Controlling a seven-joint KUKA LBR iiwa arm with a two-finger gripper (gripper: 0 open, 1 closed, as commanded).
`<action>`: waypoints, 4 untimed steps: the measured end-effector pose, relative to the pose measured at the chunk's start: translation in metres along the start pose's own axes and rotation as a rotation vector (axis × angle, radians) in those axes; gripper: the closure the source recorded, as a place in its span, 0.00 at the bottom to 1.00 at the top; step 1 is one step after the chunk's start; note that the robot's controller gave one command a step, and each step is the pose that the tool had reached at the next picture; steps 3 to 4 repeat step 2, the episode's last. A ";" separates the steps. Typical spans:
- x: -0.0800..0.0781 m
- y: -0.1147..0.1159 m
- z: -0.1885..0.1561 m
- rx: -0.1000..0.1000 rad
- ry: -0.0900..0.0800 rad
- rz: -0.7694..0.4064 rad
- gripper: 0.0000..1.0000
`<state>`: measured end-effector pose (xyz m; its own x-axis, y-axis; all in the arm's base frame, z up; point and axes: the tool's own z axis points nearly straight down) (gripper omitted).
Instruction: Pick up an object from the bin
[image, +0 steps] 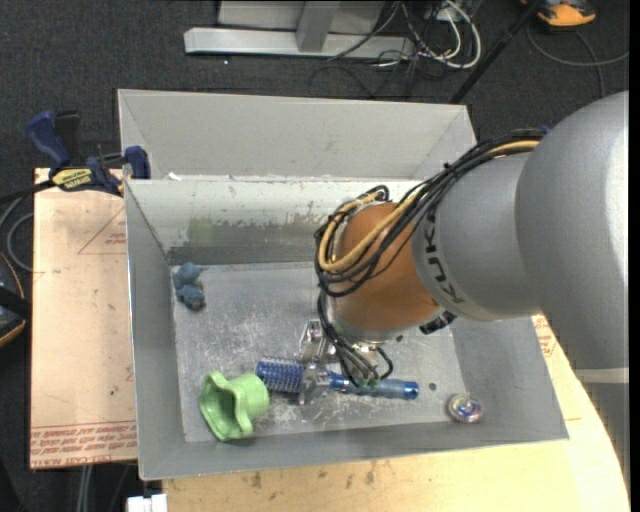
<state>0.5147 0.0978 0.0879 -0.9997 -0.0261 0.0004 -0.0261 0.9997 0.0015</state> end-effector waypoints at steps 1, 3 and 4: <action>0.011 0.011 -0.092 -0.001 -0.008 -0.003 1.00; 0.014 0.015 -0.166 -0.001 -0.010 0.032 1.00; 0.014 0.015 -0.166 -0.001 -0.010 0.032 1.00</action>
Offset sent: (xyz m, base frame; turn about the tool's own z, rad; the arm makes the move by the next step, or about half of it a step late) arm -0.0130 0.0090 0.0894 -0.0013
